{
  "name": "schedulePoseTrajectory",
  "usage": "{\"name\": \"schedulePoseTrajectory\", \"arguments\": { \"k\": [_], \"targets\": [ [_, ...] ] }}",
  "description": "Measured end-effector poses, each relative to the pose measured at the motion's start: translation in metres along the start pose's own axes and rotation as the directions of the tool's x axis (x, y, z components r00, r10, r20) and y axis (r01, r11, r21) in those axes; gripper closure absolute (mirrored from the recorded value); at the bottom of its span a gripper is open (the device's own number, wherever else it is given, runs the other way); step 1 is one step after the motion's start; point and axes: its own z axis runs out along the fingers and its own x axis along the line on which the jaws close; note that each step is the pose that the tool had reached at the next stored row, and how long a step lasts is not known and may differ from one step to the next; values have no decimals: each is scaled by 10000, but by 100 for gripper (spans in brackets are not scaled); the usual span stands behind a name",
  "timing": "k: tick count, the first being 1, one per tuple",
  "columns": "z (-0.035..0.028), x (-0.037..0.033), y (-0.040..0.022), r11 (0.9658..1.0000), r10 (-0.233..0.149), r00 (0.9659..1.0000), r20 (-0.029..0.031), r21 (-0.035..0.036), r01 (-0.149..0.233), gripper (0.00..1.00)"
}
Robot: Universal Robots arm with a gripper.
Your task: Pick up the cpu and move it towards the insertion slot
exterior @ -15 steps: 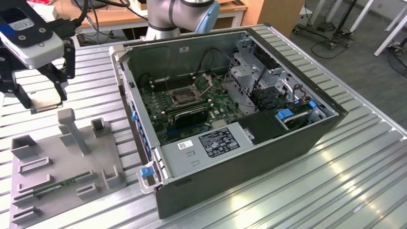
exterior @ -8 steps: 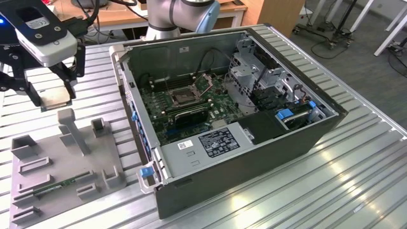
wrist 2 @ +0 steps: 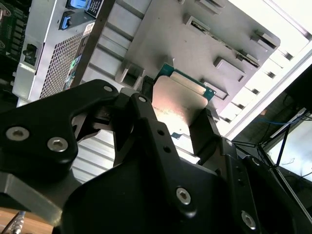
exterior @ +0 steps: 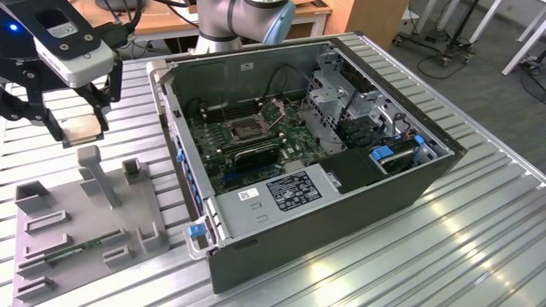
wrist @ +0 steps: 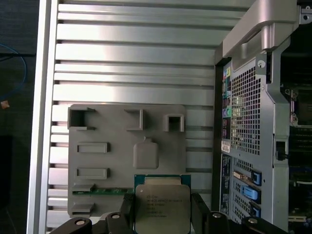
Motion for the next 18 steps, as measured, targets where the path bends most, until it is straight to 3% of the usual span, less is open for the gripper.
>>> {"name": "schedulePoseTrajectory", "arguments": {
  "k": [18],
  "targets": [
    [-1,-37,-1,10000,-1,10000,-1,1,1,45]
  ]
}}
